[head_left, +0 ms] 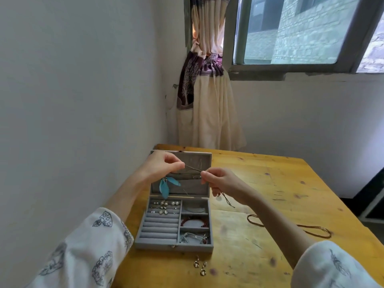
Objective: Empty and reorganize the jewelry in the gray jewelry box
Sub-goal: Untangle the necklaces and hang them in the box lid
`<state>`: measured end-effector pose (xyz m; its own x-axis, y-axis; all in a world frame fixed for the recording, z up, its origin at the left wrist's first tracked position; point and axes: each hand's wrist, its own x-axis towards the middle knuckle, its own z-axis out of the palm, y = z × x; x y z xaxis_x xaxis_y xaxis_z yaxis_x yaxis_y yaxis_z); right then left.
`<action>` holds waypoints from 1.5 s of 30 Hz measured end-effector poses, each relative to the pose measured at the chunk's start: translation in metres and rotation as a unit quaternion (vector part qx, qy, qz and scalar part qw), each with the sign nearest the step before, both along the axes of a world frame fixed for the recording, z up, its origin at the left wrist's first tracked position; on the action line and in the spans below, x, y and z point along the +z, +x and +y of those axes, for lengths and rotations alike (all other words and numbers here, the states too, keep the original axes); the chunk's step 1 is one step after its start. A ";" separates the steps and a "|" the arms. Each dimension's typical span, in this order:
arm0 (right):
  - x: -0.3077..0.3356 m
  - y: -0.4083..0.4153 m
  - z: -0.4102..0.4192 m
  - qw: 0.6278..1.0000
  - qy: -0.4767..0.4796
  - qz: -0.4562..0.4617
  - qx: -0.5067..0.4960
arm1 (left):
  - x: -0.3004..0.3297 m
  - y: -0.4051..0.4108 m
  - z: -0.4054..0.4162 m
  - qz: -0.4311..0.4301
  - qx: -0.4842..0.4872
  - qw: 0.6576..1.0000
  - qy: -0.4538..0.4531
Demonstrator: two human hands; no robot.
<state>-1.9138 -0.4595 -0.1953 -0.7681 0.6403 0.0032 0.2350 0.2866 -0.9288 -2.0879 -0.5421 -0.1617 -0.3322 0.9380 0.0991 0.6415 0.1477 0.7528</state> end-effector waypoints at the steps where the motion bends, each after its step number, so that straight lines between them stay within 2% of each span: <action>1: -0.003 -0.006 0.005 1.000 0.002 -0.003 -0.005 | -0.002 -0.004 0.004 -0.022 0.016 0.999 0.018; 4: -0.015 -0.025 0.022 0.999 0.018 -0.017 -0.033 | -0.014 -0.020 0.018 -0.111 0.063 0.991 0.044; 6: -0.025 -0.040 0.034 0.996 0.061 -0.037 -0.055 | -0.027 -0.031 0.030 -0.089 0.061 0.994 0.028; 9: -0.037 -0.061 0.050 0.985 0.148 -0.067 -0.061 | -0.048 -0.047 0.043 0.024 0.027 0.999 0.025; 11: -0.046 -0.070 0.061 0.978 0.179 -0.089 -0.056 | -0.057 -0.057 0.047 0.150 -0.006 0.989 0.015; 14: -0.056 -0.080 0.072 0.967 0.200 -0.152 -0.035 | -0.063 -0.067 0.049 0.391 -0.028 0.919 -0.030; 17: -0.058 -0.087 0.077 0.951 0.246 -0.190 -0.015 | -0.068 -0.073 0.053 0.465 -0.033 0.885 -0.009; 21: -0.056 -0.088 0.080 0.921 0.343 -0.185 -0.010 | -0.074 -0.081 0.057 0.491 -0.005 0.868 0.076; 24: -0.062 -0.098 0.075 0.921 0.354 -0.136 -0.087 | -0.075 -0.070 0.065 0.483 0.098 0.862 0.117; 26: -0.064 -0.106 0.071 0.926 0.329 -0.108 -0.147 | -0.073 -0.059 0.074 0.458 0.150 0.868 0.117; 29: -0.064 -0.113 0.066 0.913 0.335 -0.111 -0.205 | -0.077 -0.054 0.083 0.438 0.172 0.878 0.089; 35: -0.066 -0.122 0.066 0.881 0.384 -0.136 -0.240 | -0.095 -0.054 0.090 0.425 0.208 0.877 0.079; 39: -0.068 -0.128 0.067 0.888 0.349 -0.145 -0.263 | -0.100 -0.051 0.093 0.417 0.226 0.876 0.086; 45: -0.079 -0.125 0.067 0.922 0.225 -0.125 -0.290 | -0.112 -0.053 0.087 0.448 0.200 0.868 0.078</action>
